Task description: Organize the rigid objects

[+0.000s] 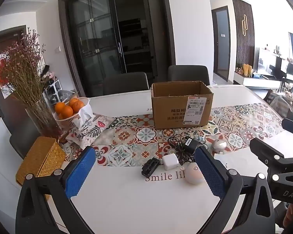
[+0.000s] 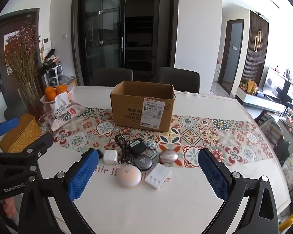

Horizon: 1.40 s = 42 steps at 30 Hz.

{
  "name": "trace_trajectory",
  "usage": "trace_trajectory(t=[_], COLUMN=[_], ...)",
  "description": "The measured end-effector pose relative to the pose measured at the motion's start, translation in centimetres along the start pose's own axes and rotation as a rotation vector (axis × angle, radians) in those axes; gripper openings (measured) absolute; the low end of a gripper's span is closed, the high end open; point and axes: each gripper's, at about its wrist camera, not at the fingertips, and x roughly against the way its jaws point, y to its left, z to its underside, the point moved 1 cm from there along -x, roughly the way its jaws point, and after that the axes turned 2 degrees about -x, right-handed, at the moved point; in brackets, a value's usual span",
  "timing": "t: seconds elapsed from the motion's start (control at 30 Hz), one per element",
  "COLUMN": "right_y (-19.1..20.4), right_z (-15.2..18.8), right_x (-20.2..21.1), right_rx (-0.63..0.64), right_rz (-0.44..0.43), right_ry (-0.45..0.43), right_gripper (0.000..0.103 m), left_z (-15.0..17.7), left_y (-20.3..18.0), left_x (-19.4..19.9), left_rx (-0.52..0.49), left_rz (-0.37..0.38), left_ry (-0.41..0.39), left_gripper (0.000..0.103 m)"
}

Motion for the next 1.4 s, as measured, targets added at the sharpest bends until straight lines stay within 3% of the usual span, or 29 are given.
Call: trace_trajectory(t=[0.33,0.37,1.4], right_y=[-0.26,-0.33,0.30], right_z=[0.23,0.21,0.19], right_x=[-0.11,-0.11,-0.09], right_rx=[0.000,-0.002,0.003], right_rz=[0.000,-0.004,-0.023], right_ry=[0.005,0.005,0.011], right_gripper=[0.102,0.102,0.102], left_z=[-0.44,-0.37,-0.53], left_y=[-0.82,0.01,0.12], left_x=[0.14,0.47,0.65], left_rx=[-0.002,0.002,0.002], left_rz=[-0.031,-0.005,-0.008], left_ry=[-0.023,-0.025,-0.036], left_gripper=[0.103,0.103,0.103])
